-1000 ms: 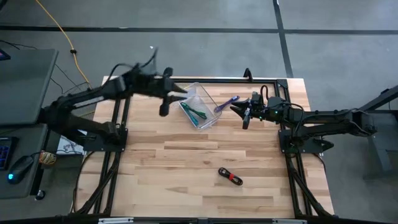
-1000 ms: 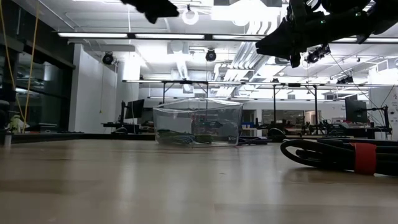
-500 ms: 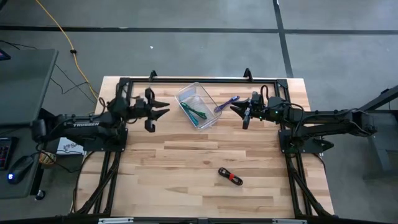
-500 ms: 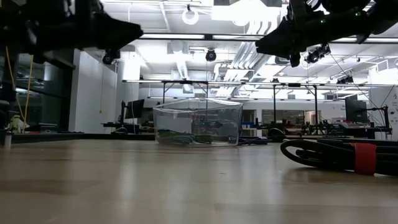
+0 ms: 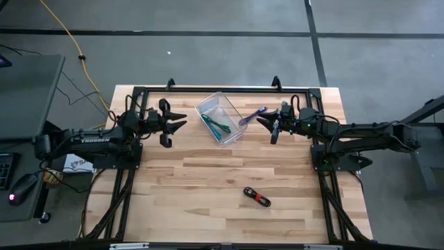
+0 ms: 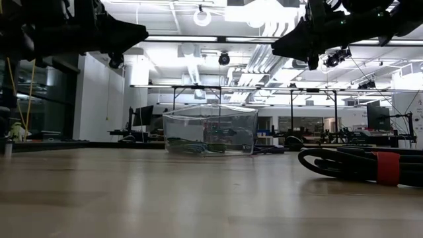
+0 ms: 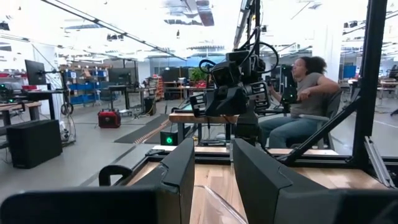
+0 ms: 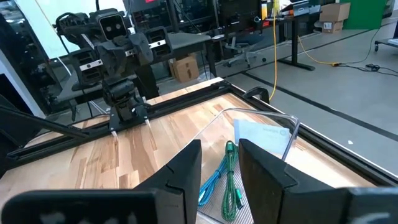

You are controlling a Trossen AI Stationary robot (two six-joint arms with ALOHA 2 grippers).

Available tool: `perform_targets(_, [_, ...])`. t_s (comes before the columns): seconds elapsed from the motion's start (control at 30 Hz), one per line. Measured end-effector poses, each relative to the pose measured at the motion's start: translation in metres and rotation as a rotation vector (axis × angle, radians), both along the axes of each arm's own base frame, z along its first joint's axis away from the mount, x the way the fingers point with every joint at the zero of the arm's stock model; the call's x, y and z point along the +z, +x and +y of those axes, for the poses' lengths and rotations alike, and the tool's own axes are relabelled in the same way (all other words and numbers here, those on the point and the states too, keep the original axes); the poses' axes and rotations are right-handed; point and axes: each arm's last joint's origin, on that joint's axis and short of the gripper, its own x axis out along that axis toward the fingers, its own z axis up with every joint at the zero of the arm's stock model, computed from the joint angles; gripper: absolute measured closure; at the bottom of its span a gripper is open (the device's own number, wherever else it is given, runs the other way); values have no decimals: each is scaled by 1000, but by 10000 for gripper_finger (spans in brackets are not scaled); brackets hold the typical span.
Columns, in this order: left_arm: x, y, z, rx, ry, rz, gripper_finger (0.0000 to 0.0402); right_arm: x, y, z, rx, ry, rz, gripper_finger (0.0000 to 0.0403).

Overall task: Pick and place USB-C Cables
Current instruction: Put the purple charger cable into the transparent bin

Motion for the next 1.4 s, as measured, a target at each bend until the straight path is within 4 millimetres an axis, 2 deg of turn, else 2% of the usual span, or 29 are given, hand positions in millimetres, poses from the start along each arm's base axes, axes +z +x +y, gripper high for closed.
perform_targets(0.23, [0,0,0,0,2,-4,312,3,0,0,-9,-3,-28,304])
perform_targets(0.37, [1,0,0,1,7,-13,312,12,1,-5,-143,53,-35,304])
perform_targets(0.5, [2,0,0,3,8,-18,312,32,3,-14,-330,106,14,304])
perform_targets(0.63, [2,0,0,2,7,-19,312,44,13,-30,-399,115,222,304])
perform_targets(0.8, [2,0,0,2,7,-19,312,48,40,-56,-314,106,566,304])
perform_targets(1.07, [2,0,0,1,1,-20,312,24,75,-96,-65,54,1187,304])
perform_targets(1.3, [2,0,0,0,2,-21,312,-18,96,-113,235,-200,1473,304])
perform_targets(1.4, [2,0,0,0,0,-21,312,-35,101,-118,298,-296,1582,304])
